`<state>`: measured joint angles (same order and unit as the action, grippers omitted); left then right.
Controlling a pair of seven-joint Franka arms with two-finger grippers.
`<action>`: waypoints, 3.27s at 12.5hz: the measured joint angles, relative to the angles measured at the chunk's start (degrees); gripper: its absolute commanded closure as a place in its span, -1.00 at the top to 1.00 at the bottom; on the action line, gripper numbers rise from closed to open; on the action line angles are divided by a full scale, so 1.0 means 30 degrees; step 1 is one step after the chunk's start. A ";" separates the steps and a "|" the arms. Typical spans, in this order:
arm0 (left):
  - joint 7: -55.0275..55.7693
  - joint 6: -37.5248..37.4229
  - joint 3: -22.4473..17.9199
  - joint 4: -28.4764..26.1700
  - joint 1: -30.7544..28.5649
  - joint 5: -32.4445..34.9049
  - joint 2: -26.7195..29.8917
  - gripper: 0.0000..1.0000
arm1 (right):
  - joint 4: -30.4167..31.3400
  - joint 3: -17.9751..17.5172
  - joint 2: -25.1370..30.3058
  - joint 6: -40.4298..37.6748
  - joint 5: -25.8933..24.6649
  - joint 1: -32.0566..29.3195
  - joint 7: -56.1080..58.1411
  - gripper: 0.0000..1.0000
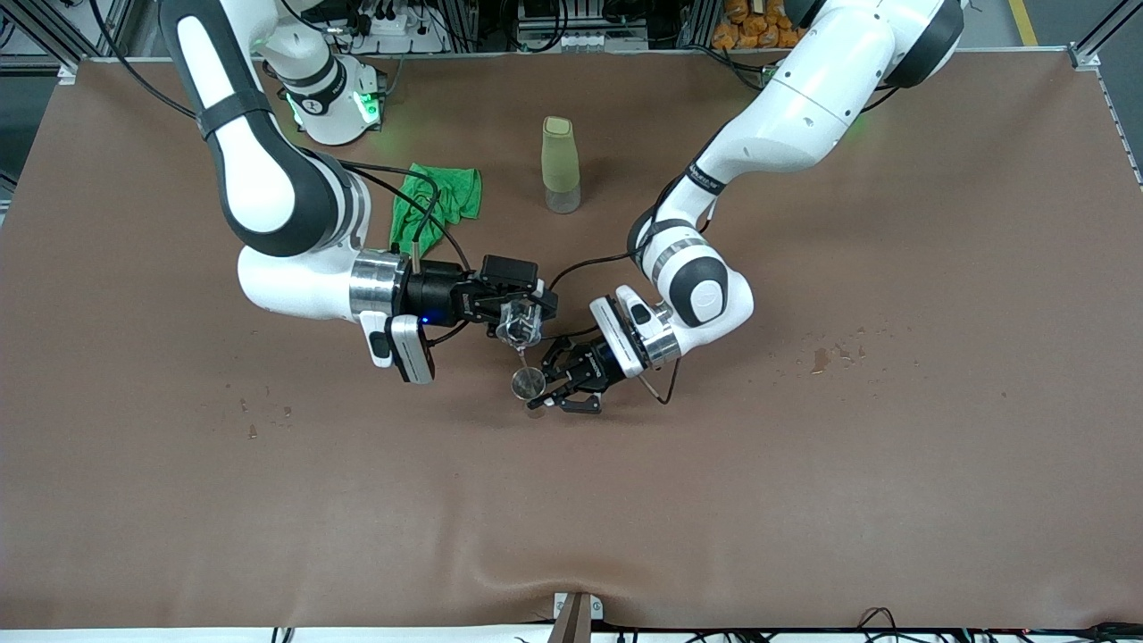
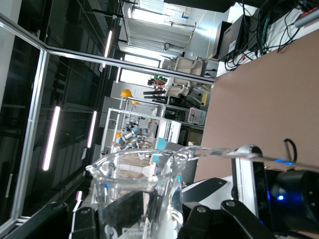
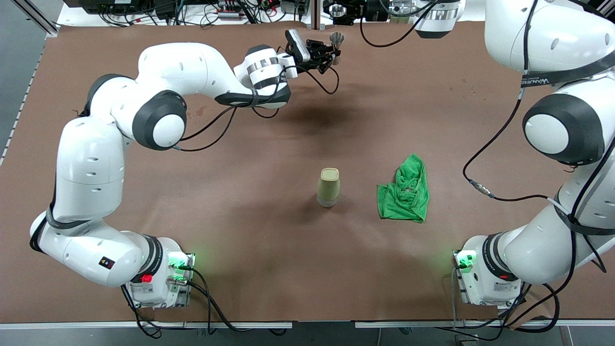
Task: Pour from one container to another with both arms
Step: 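Tilt the jigger with the left gripper to pour into the beaker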
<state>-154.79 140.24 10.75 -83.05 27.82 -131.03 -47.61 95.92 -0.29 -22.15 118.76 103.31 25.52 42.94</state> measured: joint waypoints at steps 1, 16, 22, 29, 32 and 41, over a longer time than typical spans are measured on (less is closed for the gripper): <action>0.0000 0.0000 0.0001 -0.0002 -0.0037 0.0000 0.0021 -1.00 | 0.0029 -0.0016 0.0000 -0.0087 0.0217 0.0006 -0.0074 -1.00; 0.0087 -0.0002 0.0814 -0.0115 -0.0712 0.0000 0.0082 -1.00 | 0.0529 -0.0197 0.0000 -0.0160 0.2713 0.0143 -0.0247 -1.00; 0.0129 -0.0001 0.1646 -0.0564 -0.1487 0.0000 0.0220 -1.00 | 0.0758 -0.0200 0.0000 -0.0162 0.3965 0.0149 -0.0391 -1.00; 0.0129 -0.0001 0.1785 -0.0981 -0.1528 0.0000 0.0450 -1.00 | 0.0761 -0.0200 -0.0017 -0.0161 0.4881 0.0149 -0.0594 -1.00; 0.0137 -0.0002 0.1888 -0.1022 -0.1531 0.0000 0.0451 -1.00 | 0.0766 -0.0197 -0.0075 -0.0161 0.4920 0.0149 -0.1239 -1.00; 0.0489 -0.0001 0.1988 -0.1061 -0.1534 0.0000 0.0452 -1.00 | 0.0954 -0.0186 -0.0120 -0.0937 0.5724 0.0158 -0.2366 -1.00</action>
<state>-153.33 140.23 16.72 -86.23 23.22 -131.03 -46.26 98.79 -0.85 -22.51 115.95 120.48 25.99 35.85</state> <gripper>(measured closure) 0.789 0.850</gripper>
